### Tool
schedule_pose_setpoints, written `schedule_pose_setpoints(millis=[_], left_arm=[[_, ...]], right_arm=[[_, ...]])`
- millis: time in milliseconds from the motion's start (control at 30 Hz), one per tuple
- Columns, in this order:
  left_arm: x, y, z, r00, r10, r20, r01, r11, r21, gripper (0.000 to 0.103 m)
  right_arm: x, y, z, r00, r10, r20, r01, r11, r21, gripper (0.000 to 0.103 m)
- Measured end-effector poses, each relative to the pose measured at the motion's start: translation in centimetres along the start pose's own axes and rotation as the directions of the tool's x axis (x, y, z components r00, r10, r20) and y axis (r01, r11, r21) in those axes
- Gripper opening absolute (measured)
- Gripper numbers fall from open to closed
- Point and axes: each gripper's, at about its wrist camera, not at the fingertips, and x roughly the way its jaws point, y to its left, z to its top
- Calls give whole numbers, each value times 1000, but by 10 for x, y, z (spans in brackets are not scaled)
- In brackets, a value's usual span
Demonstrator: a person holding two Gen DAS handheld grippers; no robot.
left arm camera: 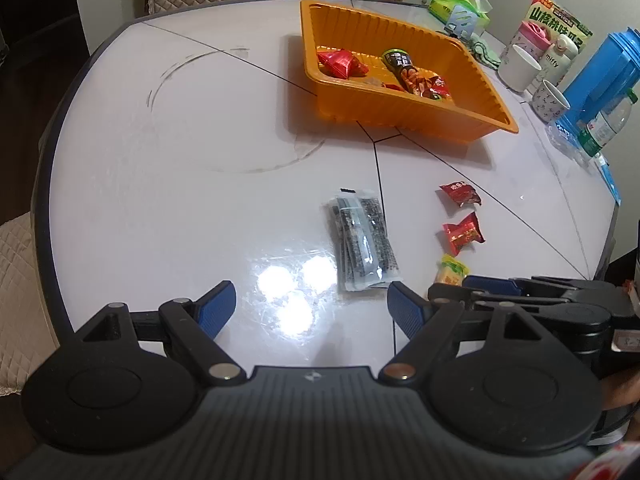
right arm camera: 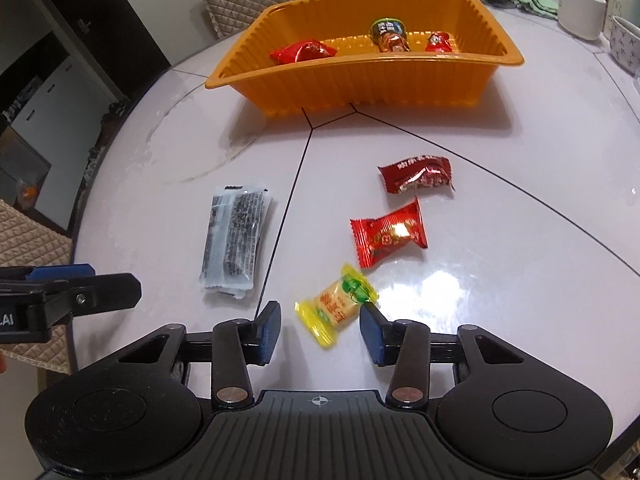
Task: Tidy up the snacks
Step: 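Close the right gripper on the yellow candy, then grasp the black seaweed pack with left gripper while right gripper holds the yellow candy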
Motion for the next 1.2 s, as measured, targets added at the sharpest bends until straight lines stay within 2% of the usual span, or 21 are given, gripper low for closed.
schedule_pose_setpoints(millis=[167, 500, 633, 867, 1067, 1200], left_arm=[[3, 3, 3, 1000, 4, -4, -4, 1000, -3, 81], [8, 3, 6, 1000, 1, -10, -1, 1000, -4, 81], [10, 0, 6, 1000, 2, -11, -2, 1000, 0, 81], [12, -8, 7, 1000, 4, -12, -3, 1000, 16, 81], [14, -15, 8, 1000, 5, 2, -5, 1000, 31, 80], [17, -23, 10, 1000, 0, 16, -1, 999, 54, 78]], right_arm=[[8, 9, 3, 999, -35, 14, 36, 998, -61, 37], [15, 22, -10, 997, -70, 36, 76, 964, -255, 35], [16, 25, -13, 993, -103, 51, 114, 939, -326, 22], [14, 17, -9, 997, -65, 35, 72, 949, -307, 21], [-4, -2, 4, 999, 20, 36, -14, 986, -166, 21], [-20, -15, 16, 996, 55, 64, -49, 994, -94, 21]])
